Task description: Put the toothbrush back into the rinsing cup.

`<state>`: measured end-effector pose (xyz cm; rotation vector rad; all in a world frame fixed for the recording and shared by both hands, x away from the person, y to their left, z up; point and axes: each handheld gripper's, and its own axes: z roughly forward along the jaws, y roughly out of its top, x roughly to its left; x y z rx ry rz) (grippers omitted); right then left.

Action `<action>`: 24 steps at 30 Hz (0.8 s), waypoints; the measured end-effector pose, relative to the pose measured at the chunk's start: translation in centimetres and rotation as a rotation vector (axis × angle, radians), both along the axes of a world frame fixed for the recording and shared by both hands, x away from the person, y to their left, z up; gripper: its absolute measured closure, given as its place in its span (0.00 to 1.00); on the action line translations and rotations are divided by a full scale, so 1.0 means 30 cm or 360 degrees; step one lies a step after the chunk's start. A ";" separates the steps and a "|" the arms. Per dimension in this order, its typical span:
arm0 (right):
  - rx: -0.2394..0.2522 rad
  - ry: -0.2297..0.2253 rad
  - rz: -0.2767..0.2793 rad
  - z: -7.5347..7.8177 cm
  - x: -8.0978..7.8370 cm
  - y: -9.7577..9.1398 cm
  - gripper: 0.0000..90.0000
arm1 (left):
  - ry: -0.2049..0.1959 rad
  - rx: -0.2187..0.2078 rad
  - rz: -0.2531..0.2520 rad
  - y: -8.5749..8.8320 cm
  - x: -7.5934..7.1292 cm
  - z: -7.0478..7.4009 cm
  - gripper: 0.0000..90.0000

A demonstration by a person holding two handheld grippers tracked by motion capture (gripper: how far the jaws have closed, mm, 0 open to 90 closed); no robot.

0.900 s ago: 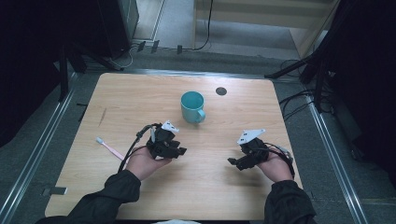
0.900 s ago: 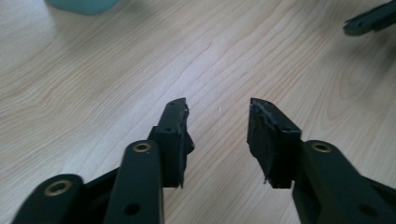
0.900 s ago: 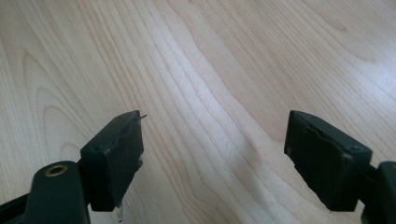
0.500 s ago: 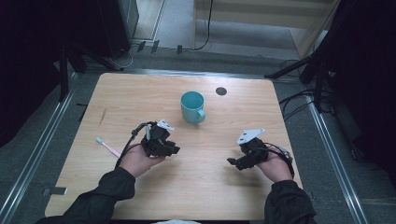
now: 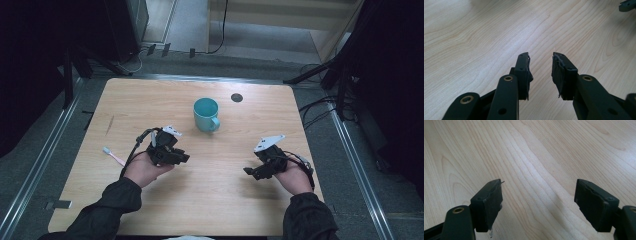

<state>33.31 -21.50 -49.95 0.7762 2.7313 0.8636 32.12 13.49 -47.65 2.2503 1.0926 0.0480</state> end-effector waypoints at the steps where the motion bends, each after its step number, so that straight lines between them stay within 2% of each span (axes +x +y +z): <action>1: -0.0008 0.0004 0.0001 0.002 -0.002 0.002 0.25 | 0.0016 0.0013 0.0012 0.006 0.002 -0.003 0.74; 5: -0.0013 -0.0009 0.0013 0.001 0.001 0.005 0.25 | 0.0055 0.0055 0.0006 0.021 0.006 -0.003 0.77; 6: -0.0013 -0.0009 0.0013 0.001 0.001 0.005 0.25 | 0.0055 0.0055 0.0006 0.021 0.006 -0.003 0.77; 7: -0.0021 -0.0004 0.0005 -0.001 0.000 0.006 0.25 | 0.0082 0.0063 0.0013 0.029 0.009 0.000 0.77; 10: -0.0025 -0.0008 0.0009 -0.002 0.001 0.005 0.25 | 0.0088 0.0058 0.0030 0.036 0.010 0.003 0.77; 14: -0.0025 -0.0008 0.0011 0.000 0.002 0.005 0.25 | 0.0106 0.0083 0.0040 0.061 0.015 0.012 0.79; 18: -0.0026 -0.0001 0.0015 0.000 0.005 0.010 0.25 | 0.0150 0.0085 0.0068 0.094 0.016 0.020 0.82; 20: -0.0019 0.0005 0.0000 0.003 0.007 0.016 0.26 | 0.0180 0.0121 0.0073 0.108 0.014 0.019 0.82; 24: -0.0008 -0.0007 0.0007 0.006 0.009 0.020 0.26 | 0.0189 0.0142 0.0088 0.131 0.015 0.026 0.84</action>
